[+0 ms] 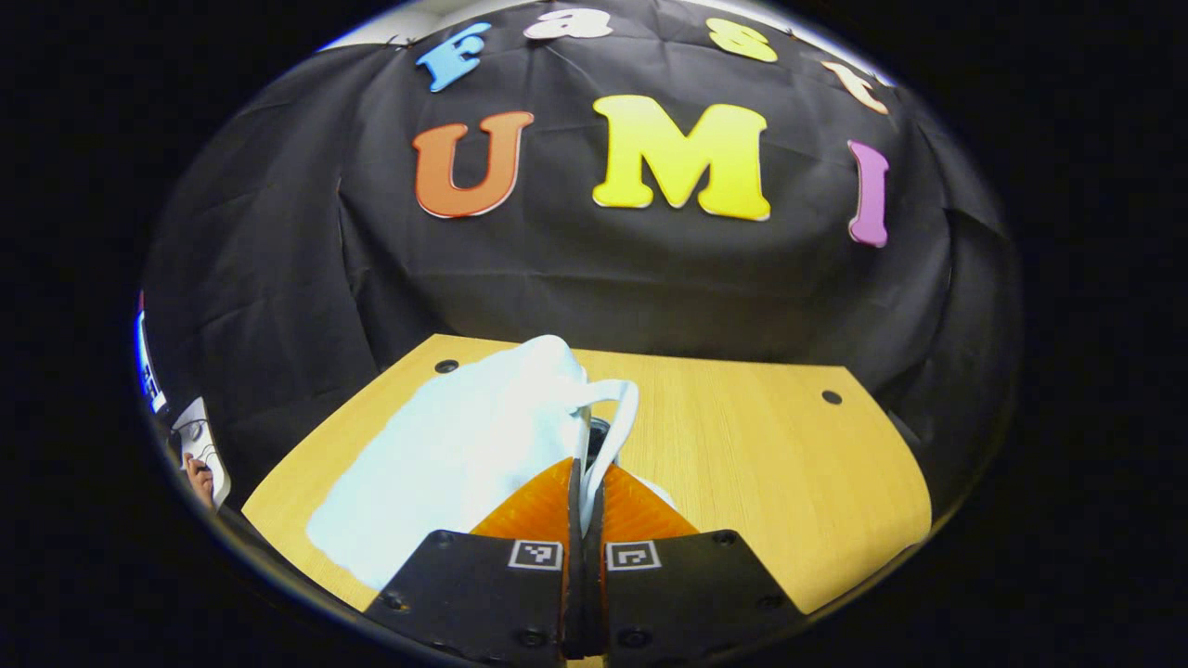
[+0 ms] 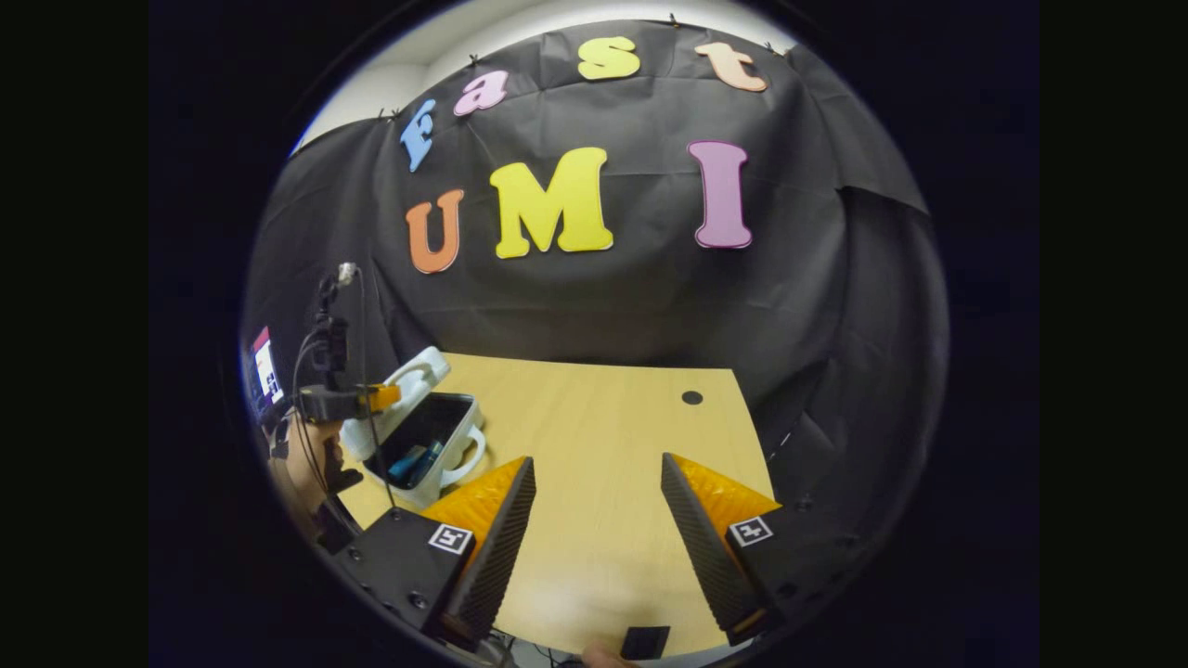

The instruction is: First open the suitcase, pack the skin care products into it, and then close the suitcase.

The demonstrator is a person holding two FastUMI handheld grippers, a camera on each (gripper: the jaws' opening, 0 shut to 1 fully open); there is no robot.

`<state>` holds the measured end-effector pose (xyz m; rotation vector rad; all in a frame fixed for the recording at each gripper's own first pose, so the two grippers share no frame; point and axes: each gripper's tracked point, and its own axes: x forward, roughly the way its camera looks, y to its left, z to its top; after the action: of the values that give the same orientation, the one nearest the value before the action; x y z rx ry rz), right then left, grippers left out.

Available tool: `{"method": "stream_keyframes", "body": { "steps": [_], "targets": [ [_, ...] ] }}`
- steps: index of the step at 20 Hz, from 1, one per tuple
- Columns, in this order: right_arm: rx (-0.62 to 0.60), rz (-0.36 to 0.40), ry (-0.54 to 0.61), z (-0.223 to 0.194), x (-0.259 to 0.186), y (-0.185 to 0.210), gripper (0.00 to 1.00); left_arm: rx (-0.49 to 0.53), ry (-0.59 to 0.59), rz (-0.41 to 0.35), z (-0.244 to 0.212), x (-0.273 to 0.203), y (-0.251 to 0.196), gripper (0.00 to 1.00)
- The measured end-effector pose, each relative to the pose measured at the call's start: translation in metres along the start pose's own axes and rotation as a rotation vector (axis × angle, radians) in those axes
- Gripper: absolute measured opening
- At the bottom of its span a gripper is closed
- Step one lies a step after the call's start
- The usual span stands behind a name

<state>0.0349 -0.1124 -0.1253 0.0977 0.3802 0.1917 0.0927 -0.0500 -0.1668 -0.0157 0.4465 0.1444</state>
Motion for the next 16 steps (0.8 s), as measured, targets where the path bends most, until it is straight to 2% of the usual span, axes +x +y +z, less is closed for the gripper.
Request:
{"method": "stream_keyframes", "body": {
  "steps": [6,8,9,12,13,14,16],
  "targets": [
    [-0.007,-0.025,0.005,-0.002,0.003,-0.010,0.82,0.165,0.082,0.008,-0.071,0.034,-0.034,0.03],
    [-0.002,-0.040,0.001,0.000,0.005,-0.011,0.81,0.239,0.081,0.029,-0.081,0.037,-0.039,0.04],
    [0.003,-0.045,0.001,0.000,0.006,-0.010,0.82,0.278,0.078,0.010,-0.084,0.038,-0.046,0.04],
    [0.004,-0.072,-0.007,0.005,0.008,-0.007,0.81,0.284,0.070,-0.079,-0.094,0.041,-0.062,0.37],
    [0.006,-0.083,-0.013,0.007,0.007,-0.006,0.81,0.247,0.060,-0.126,-0.090,0.035,-0.071,0.46],
    [0.008,-0.095,-0.019,0.011,0.007,-0.005,0.82,0.203,0.035,-0.168,-0.082,0.031,-0.084,0.63],
    [0.014,-0.120,-0.030,0.017,0.006,-0.001,0.82,0.144,0.027,-0.190,-0.065,0.015,-0.088,0.98]
  ]
}}
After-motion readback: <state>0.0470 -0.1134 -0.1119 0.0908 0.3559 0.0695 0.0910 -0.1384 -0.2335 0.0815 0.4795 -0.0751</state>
